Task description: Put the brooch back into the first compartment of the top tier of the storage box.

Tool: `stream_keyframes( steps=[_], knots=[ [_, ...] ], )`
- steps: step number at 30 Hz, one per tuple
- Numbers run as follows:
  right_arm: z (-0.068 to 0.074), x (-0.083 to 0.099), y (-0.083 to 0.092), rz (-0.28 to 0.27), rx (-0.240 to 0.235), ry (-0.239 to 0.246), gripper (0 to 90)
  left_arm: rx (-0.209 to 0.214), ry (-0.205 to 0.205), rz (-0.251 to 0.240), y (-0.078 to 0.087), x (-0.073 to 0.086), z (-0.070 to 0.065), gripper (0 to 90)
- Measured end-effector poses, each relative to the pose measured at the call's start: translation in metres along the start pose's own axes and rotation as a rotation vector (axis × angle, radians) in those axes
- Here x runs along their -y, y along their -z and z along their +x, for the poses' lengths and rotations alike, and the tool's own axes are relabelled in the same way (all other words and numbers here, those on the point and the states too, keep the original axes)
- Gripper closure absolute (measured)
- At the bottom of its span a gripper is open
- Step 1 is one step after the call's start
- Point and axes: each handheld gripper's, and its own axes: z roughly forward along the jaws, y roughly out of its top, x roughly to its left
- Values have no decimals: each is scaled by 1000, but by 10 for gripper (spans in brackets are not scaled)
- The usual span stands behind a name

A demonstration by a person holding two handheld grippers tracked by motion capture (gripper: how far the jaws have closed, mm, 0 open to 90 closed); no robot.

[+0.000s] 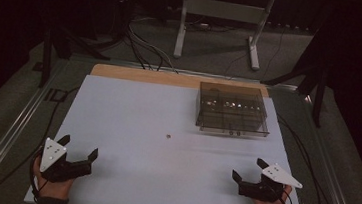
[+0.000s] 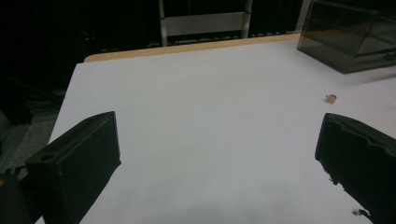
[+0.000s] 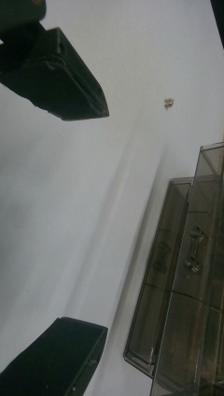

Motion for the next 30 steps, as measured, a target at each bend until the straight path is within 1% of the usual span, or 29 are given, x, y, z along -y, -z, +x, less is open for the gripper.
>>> stream_keyframes(
  steps=[6, 7, 11, 12, 16, 17, 18, 22, 28, 30],
  knots=[
    [0, 0, 1, -4, 2, 3, 3, 11, -1, 11, -1, -2, -1, 6],
    [0, 0, 1, -9, -6, -2, 3, 15, 2, 10, -1, -3, -2, 6],
    [1, 0, 1, -11, -7, -2, 3, 30, -1, 19, -3, -8, -3, 7],
    [1, 0, 1, -11, -8, -1, 3, 52, 3, 28, -5, -12, -4, 7],
    [1, 0, 2, -19, 1, -7, 3, 74, -21, 48, -8, -19, -8, 7],
    [1, 0, 2, -19, 1, -7, 3, 74, -21, 48, -8, -19, -8, 7],
    [0, 0, 3, -22, 1, -11, 3, 79, -39, 56, -11, -22, -10, 7],
    [-2, 0, 4, -25, 8, -23, 3, 92, -43, 55, -15, -30, -11, 7],
    [0, 0, 2, -15, 6, -10, 2, 113, -60, 61, -23, -42, -15, 6],
    [1, 0, 2, -15, 4, -8, 3, 128, -67, 71, -27, -45, -17, 6]
  ],
)
